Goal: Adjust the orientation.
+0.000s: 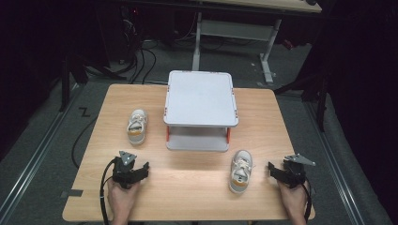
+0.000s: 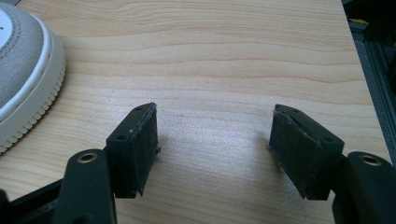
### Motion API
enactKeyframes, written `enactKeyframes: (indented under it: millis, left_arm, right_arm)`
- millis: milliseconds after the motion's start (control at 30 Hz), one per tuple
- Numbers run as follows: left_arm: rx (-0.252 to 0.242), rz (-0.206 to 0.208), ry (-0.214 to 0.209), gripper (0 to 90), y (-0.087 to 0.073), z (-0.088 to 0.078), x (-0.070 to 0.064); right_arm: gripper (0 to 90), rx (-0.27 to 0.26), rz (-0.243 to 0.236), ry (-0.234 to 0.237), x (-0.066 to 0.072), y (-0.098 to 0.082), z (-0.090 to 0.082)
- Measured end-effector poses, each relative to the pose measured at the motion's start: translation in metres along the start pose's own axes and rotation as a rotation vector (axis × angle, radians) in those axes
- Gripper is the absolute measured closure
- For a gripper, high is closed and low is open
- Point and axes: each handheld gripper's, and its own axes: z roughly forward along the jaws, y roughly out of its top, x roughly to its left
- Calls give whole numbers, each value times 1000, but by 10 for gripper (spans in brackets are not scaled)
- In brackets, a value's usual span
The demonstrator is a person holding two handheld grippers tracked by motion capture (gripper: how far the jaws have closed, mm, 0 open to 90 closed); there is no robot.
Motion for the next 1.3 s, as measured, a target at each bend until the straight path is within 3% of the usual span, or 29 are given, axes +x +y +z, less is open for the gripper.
enactKeyframes:
  millis: [500,667,900,967,1300]
  left_arm:
    - [0,-2,-8,288,1,1,0]
    - [-5,-14,-16,291,1,0,2]
    - [-3,-8,-11,290,1,1,1]
    - [-4,-10,-12,290,1,1,1]
    - [0,-2,-8,289,1,1,0]
  right_arm:
    - [375,-4,-12,19,3,-1,-2]
    - [396,2,-15,19,11,-3,-6]
    - [414,-34,-11,87,23,-2,-19]
    - [421,-61,4,149,30,-3,-29]
    - [434,-128,-23,276,49,-1,-54]
